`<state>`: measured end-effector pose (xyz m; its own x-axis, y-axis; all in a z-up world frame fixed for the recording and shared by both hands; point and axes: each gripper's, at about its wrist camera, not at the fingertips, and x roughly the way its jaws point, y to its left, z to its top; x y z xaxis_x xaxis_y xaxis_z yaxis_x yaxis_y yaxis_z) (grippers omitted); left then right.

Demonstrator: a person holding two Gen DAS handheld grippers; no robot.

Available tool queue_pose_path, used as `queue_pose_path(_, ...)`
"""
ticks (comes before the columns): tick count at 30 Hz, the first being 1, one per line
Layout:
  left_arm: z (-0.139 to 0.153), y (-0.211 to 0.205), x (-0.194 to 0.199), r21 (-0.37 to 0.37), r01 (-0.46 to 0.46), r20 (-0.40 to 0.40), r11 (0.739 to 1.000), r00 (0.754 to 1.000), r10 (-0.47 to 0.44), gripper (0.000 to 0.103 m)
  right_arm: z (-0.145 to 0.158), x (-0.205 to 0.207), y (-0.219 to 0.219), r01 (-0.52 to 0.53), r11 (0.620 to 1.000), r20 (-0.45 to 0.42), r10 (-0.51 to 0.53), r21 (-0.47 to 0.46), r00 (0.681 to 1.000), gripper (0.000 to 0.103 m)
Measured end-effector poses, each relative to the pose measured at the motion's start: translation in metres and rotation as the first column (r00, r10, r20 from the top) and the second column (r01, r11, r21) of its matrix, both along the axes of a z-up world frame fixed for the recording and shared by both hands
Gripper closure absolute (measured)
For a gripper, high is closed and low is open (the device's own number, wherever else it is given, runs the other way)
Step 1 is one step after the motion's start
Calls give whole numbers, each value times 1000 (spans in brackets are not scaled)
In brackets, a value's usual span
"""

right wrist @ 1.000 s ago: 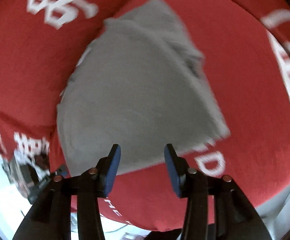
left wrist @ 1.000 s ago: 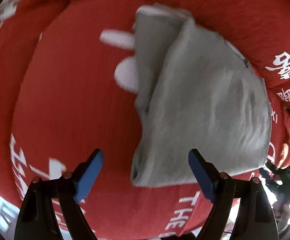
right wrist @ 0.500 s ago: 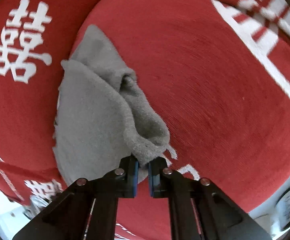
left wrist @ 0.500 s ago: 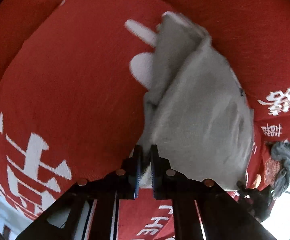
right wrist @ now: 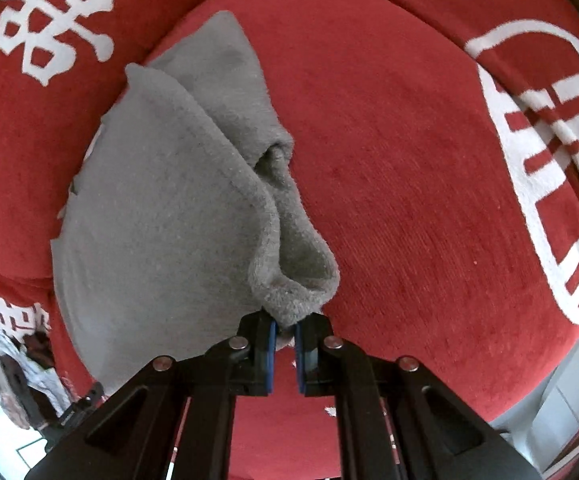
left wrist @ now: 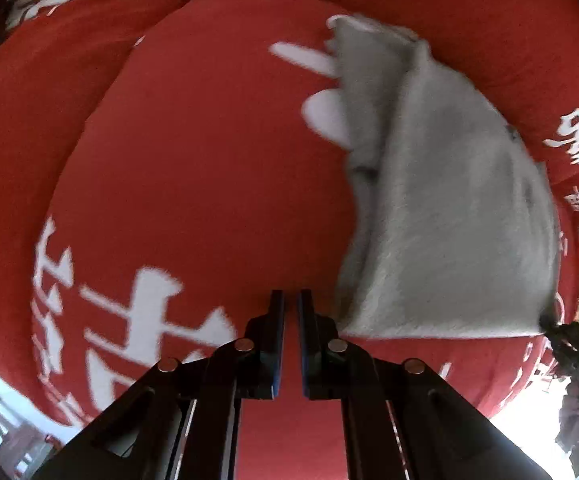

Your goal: Fold small clothes

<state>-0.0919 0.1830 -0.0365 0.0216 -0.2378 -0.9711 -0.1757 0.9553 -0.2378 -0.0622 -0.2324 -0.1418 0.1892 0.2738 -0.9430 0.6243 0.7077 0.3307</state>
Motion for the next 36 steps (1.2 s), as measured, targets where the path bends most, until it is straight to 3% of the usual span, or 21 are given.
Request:
queue_pose_path(7, 21, 14, -9, 39, 21, 9, 999, 1000, -22, 95, 29, -1, 29, -95, 994, 1, 96, -52, 995, 90)
queue_pose_path(11, 23, 4, -7, 60, 52, 2, 997, 999, -52, 95, 37, -1, 73, -149, 988, 43, 147, 41, 988, 90)
queue_pose_path(12, 23, 1, -5, 63, 56, -4, 996, 998, -56, 83, 35, 1, 90, -171, 981, 58, 166, 92, 984, 85)
queue_pose_path(13, 21, -2, -2, 68, 58, -10, 996, 998, -58, 65, 32, 3, 106, -187, 972, 67, 179, 140, 982, 79)
queue_pose_path(14, 19, -11, 3, 84, 53, -8, 995, 999, -53, 17, 27, 6, 121, -200, 962, 73, 190, 185, 979, 63)
queue_pose_path(15, 22, -13, 4, 102, 45, 12, 994, 999, -47, 3, 22, 8, 137, -211, 950, 82, 197, 229, 977, 54)
queue_pose_path(20, 25, -14, 6, 110, 65, 31, 992, 997, -69, 3, -22, 21, 215, -176, 854, 89, 152, 490, 984, 53)
queue_pose_path(28, 17, 7, 13, 154, 36, 9, 987, 999, -38, 2, -70, 36, 263, -6, 791, 87, -60, 612, 994, 54)
queue_pose_path(29, 17, 8, 14, 160, 39, 10, 986, 999, -42, 2, -72, 37, 265, 13, 780, 80, -81, 626, 994, 58)
queue_pose_path(30, 18, 9, 15, 162, 44, 15, 986, 999, -47, 2, -73, 40, 270, 25, 777, 70, -89, 629, 994, 85)
queue_pose_path(31, 20, 11, 16, 162, 44, 20, 986, 999, -48, 2, -71, 44, 273, 18, 784, 64, -74, 620, 995, 95)
queue_pose_path(34, 22, 19, 20, 142, 47, 26, 989, 998, -51, 2, -53, 53, 280, -87, 826, 123, 21, 558, 992, 96)
queue_pose_path(36, 20, 21, 23, 148, 60, 24, 987, 998, -64, 2, -52, 54, 285, -156, 855, 112, 116, 495, 987, 96)
